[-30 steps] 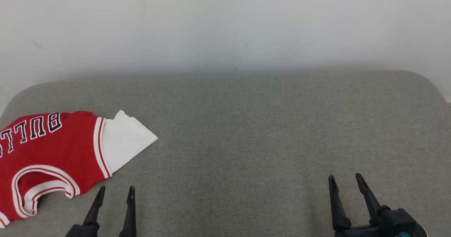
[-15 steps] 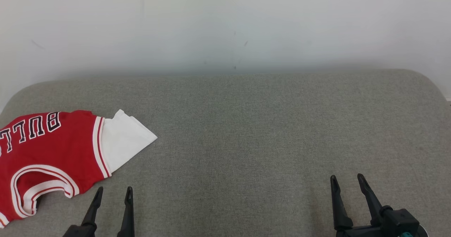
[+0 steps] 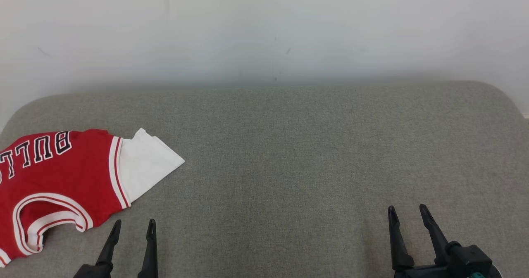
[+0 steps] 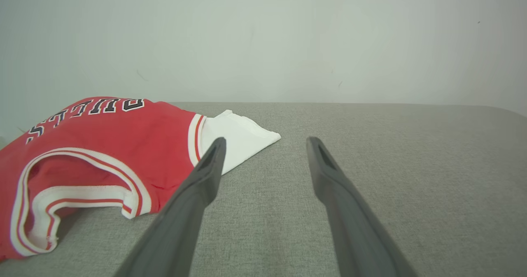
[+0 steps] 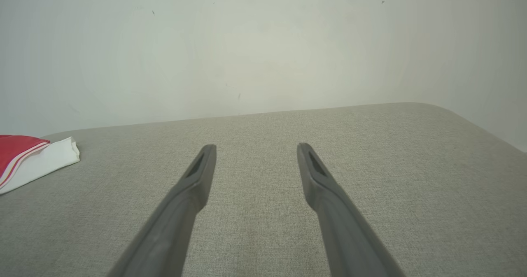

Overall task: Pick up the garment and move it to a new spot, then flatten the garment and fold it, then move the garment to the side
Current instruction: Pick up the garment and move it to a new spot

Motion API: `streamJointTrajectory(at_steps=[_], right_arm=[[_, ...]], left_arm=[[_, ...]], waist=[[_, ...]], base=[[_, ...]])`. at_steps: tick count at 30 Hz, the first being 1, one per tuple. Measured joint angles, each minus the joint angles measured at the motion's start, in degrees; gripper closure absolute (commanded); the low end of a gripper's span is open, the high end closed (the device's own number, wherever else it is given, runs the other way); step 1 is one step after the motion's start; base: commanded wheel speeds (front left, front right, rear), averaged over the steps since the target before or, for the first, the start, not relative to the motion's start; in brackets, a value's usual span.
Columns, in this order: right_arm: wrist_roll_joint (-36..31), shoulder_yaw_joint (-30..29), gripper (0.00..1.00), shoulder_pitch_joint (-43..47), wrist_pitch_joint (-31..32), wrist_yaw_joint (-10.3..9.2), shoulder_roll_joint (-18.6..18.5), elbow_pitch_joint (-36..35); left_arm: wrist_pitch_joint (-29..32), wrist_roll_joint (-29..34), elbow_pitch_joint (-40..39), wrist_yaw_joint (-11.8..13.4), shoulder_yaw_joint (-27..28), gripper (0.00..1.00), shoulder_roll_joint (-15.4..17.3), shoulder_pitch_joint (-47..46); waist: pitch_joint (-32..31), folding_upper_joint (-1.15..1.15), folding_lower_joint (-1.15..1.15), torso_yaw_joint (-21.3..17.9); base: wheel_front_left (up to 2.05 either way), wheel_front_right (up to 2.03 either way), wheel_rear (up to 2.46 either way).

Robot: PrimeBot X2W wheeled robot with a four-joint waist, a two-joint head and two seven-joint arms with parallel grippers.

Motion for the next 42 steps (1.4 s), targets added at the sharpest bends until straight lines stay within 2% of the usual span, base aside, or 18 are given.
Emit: streamJointTrajectory(at_steps=[13,21,30,40,42], right_arm=[[-0.02,0.08,0.00,0.01,-0.01,0.00,0.00,0.27],[-0.09,-0.04,0.00,0.28,-0.01,-0.01,-0.01,0.43],[0.01,0.48,0.00,0.98,-0.02,0.00,-0.01,0.82],[-0.01,0.76,0.00,1.58,-0.01,0.00,-0.02,1.04],[-0.18,1.01,0.00,1.58,-0.02,0.00,-0.01,1.18]], left_arm=[[0.00,-0.02,-0.02,-0.08,0.46,0.00,-0.45,0.10],[-0.01,-0.38,0.93,-0.08,1.03,0.00,-0.57,0.02],[0.00,0.42,1.79,-0.08,3.44,0.00,-0.74,0.11],[0.00,2.23,2.74,-0.08,5.50,0.00,-1.46,0.05],[0.00,2.82,2.81,0.18,5.84,0.00,-1.63,-0.06]], waist=[[0.09,0.00,0.00,0.26],[-0.12,0.00,0.00,2.30],[-0.44,0.00,0.00,6.65],[-0.53,0.00,0.00,13.55],[-0.39,0.00,0.00,15.96]], base=[[0.00,0.00,0.00],[0.00,0.00,0.00],[0.00,0.00,0.00],[0.00,0.00,0.00],[0.00,0.00,0.00]])
